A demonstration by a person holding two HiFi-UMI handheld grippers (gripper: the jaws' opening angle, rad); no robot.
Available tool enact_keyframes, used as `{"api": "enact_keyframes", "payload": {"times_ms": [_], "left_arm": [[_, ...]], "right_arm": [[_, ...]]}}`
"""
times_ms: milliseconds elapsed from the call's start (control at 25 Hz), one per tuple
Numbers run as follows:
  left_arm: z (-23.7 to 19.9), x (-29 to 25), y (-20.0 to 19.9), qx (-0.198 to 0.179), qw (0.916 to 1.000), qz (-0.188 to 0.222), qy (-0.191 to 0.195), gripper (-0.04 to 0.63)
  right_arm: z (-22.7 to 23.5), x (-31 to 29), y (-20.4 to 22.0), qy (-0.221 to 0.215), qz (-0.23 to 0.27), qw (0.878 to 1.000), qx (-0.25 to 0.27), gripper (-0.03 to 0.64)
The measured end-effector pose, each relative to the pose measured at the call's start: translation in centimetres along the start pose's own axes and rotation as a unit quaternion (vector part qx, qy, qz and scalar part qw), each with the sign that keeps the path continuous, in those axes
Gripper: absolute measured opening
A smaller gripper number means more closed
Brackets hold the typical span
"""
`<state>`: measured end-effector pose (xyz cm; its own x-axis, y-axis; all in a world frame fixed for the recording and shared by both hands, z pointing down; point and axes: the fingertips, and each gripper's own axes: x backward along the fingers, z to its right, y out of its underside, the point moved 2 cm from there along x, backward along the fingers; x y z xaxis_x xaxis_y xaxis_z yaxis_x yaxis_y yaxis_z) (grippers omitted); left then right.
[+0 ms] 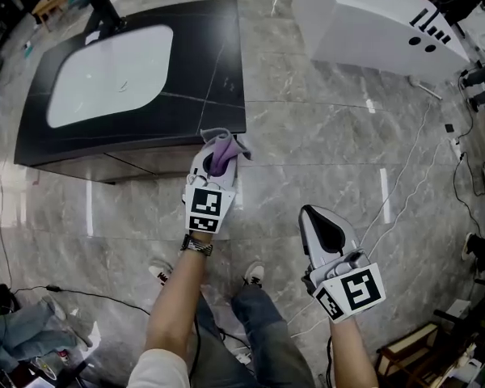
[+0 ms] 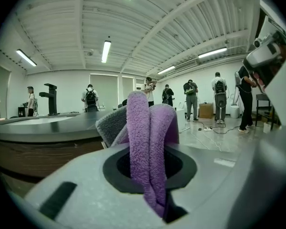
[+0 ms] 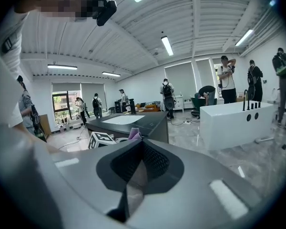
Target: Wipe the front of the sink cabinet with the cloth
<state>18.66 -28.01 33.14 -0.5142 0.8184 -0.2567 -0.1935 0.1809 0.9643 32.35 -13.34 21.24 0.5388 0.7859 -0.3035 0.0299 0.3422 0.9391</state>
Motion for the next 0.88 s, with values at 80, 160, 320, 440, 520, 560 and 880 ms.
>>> {"api": "enact_keyframes", "payload": {"times_ms": [80, 160, 320, 440, 520, 560, 880], "left_arm": [[0.4, -0.4, 0.3, -0.001, 1.0, -0.002, 0.005, 0.052], [0.7, -0.6, 0.8, 0.004, 0.9999, -0.004, 0.01, 0.052], [0.9, -1.3, 1.8, 0.007, 0.9995, -0.016, 0.025, 0.052], [1.2, -1.7, 3.1, 0.015, 0.9989, -0.027, 0.035, 0.051], [1.2, -2.0, 4.1, 0.015, 0.9986, -0.034, 0.036, 0.051], [1.2, -2.3, 4.5, 0.014, 0.9985, -0.038, 0.036, 0.051], [0.4, -4.1, 9.9, 0.014, 0.9978, -0.04, 0.051, 0.051]], "right_arm": [[0.4, 0.3, 0.7, 0.006, -0.003, 1.0, -0.006, 0.006], [0.6, 0.5, 1.4, 0.011, -0.006, 1.0, -0.011, 0.006], [0.7, 0.8, 2.5, 0.027, -0.003, 0.999, -0.027, 0.006], [0.5, 1.0, 3.4, 0.033, 0.0, 0.999, -0.039, 0.006], [0.6, 1.0, 4.0, 0.042, 0.002, 0.998, -0.045, 0.006], [0.8, 1.0, 4.4, 0.05, 0.001, 0.998, -0.047, 0.006], [3.0, -0.6, 9.2, 0.113, 0.008, 0.991, -0.064, 0.006]]}}
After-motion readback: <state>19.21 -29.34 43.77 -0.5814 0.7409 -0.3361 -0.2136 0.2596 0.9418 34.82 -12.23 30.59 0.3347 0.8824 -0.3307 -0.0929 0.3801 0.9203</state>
